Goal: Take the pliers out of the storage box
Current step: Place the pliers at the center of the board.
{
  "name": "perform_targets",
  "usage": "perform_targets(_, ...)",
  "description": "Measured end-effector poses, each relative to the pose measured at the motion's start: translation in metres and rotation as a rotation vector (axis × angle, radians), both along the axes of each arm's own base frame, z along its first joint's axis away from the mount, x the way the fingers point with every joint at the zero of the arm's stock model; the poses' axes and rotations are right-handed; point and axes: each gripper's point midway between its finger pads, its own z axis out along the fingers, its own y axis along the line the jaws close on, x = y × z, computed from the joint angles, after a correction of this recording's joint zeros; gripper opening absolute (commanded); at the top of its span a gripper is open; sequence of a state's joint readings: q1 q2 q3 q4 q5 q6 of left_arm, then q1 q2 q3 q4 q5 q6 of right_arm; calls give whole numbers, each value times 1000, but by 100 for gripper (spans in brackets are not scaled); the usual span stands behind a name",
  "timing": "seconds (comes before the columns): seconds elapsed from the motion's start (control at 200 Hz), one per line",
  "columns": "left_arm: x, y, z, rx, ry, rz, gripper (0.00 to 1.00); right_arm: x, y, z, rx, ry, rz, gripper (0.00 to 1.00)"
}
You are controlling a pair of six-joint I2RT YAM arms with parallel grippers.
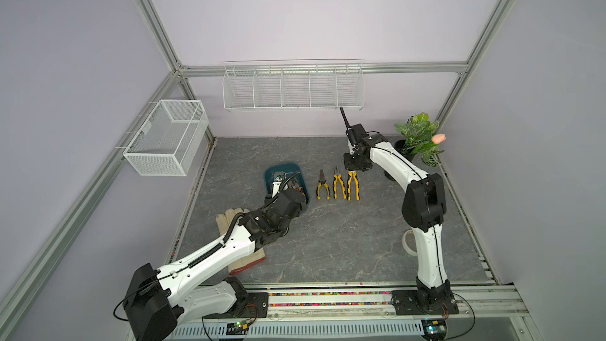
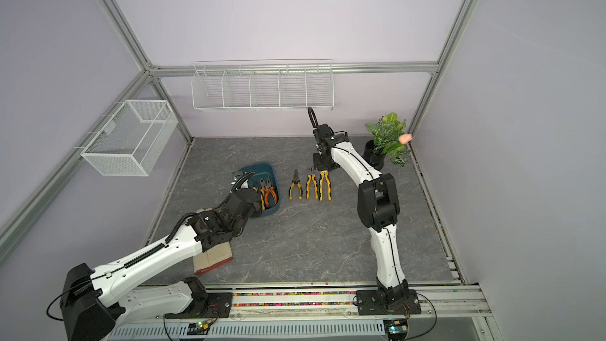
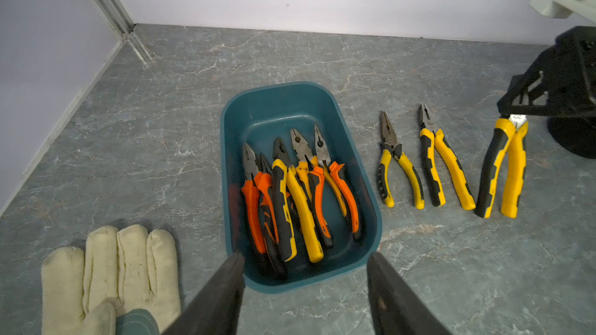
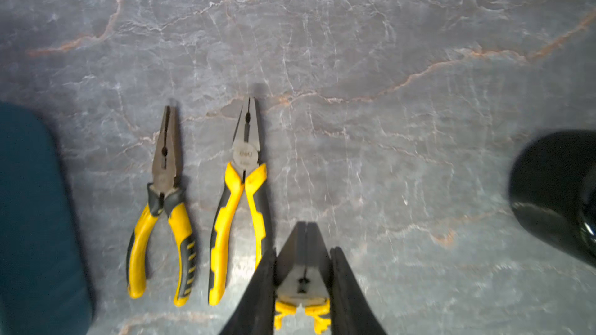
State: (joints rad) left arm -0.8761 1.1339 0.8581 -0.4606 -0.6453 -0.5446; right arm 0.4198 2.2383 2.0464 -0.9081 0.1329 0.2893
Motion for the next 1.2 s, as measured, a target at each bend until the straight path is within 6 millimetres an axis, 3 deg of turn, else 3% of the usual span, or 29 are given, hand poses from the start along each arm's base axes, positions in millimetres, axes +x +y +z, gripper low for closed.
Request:
perform_targets(0.26,-5,2,1,-18,14,-2,63,24,-1,-14,-14,23,-11,6)
perform_targets(0.46,-7,5,1,-16,17,0,63,31,0,-22,-30,47,0,8)
perform_targets(0.875,-6,7,-2,-11,22,5,63,26,-3,-52,-51,136,6,9)
perform_targets(1.199,-6,7,-2,-13,22,8,63,25,-6,-58,-21,160,-7,9)
